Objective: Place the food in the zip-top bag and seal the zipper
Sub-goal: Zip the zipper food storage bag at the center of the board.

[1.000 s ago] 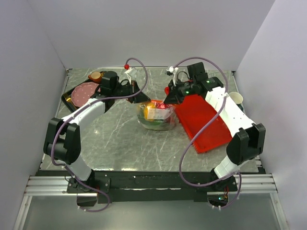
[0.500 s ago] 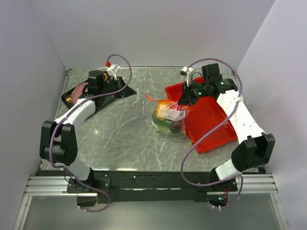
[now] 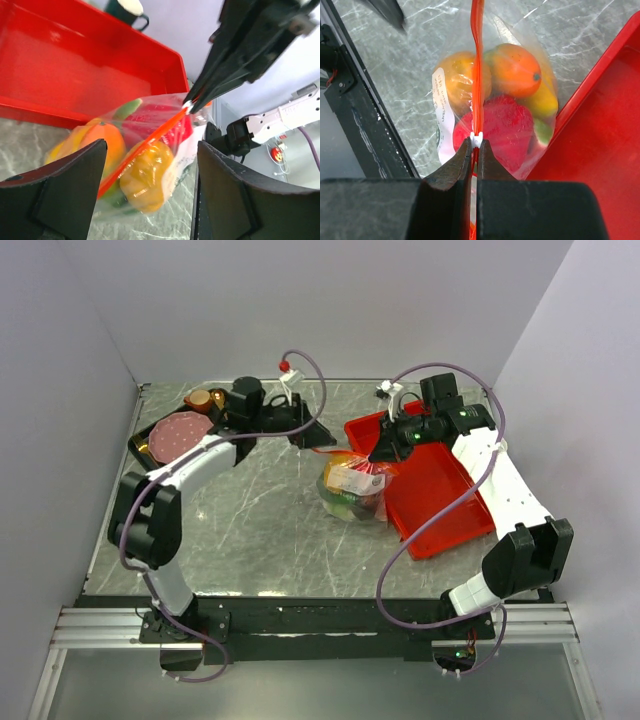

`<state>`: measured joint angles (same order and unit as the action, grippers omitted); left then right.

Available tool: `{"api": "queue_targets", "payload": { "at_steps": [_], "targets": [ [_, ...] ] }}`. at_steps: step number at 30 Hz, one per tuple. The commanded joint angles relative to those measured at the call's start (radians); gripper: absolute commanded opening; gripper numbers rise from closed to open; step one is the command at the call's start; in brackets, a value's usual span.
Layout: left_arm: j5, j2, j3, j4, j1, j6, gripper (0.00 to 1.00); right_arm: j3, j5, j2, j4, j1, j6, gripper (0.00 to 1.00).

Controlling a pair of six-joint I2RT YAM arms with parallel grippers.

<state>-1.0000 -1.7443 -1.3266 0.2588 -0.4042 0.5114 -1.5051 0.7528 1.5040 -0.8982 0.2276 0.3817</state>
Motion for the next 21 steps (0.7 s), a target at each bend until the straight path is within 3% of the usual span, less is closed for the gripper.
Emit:
{"api": "queue_targets", "payload": {
  "at_steps": [1,4,8,13,21],
  "targets": [
    [-0.035,-0.055,-0.069,0.033,-0.031,-0.017,0.78,-0.038,0.040,-0.010,0.018,0.009,-0.014,0.00],
    [-0.045,-0.081,-0.115,-0.053,-0.073,-0.075,0.78,-0.037,0.039,-0.010,0.016,0.009,-0.014,0.00],
    [-0.065,-0.100,-0.129,-0.036,-0.117,-0.073,0.79,-0.032,0.040,-0.007,0.021,0.010,-0.017,0.00],
    [-0.091,-0.156,-0.223,-0.209,-0.154,-0.197,0.77,-0.037,0.036,-0.001,0.022,0.012,-0.014,0.00],
    [-0.065,-0.136,-0.175,-0.247,-0.166,-0.234,0.58,-0.060,0.020,0.015,0.012,0.010,-0.006,0.00]
  ]
}}
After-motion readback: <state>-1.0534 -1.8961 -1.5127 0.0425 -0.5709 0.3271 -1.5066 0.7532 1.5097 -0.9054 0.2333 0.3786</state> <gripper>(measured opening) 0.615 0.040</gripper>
